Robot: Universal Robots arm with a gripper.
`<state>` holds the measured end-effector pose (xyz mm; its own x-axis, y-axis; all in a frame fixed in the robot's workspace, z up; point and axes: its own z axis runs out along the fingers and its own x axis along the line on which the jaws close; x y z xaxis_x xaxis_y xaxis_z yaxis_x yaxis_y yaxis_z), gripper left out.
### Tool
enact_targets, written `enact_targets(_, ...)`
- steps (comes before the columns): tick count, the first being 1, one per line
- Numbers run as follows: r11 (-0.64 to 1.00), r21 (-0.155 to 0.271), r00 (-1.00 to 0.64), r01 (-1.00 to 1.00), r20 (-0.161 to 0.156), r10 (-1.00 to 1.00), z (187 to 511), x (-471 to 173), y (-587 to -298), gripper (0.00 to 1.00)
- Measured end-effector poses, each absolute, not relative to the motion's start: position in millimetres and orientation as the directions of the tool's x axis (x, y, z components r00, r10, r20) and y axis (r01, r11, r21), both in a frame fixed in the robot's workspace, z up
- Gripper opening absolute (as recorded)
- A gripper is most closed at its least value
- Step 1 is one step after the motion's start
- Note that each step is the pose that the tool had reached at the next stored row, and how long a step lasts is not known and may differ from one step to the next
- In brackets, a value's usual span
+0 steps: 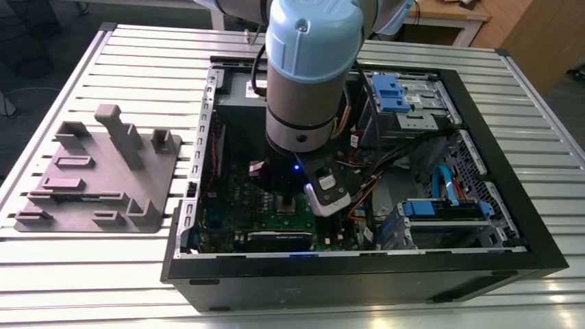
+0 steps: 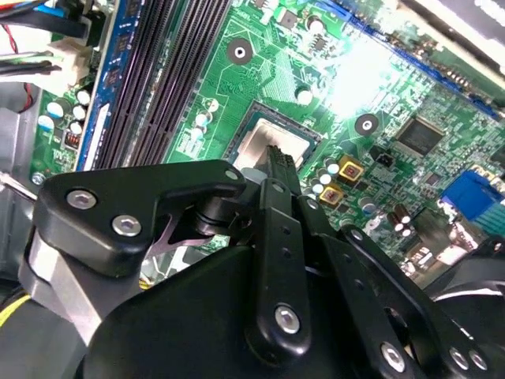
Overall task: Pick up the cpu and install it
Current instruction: 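Place the cpu into insertion slot, then close the cpu cover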
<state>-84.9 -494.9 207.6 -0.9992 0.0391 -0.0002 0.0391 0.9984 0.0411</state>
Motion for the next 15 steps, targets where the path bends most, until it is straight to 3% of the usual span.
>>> enact_targets(15, 0.997, 0.041, -0.998, 0.067, 0.000, 0.067, 213.8, -85.0, -495.0, 0.11)
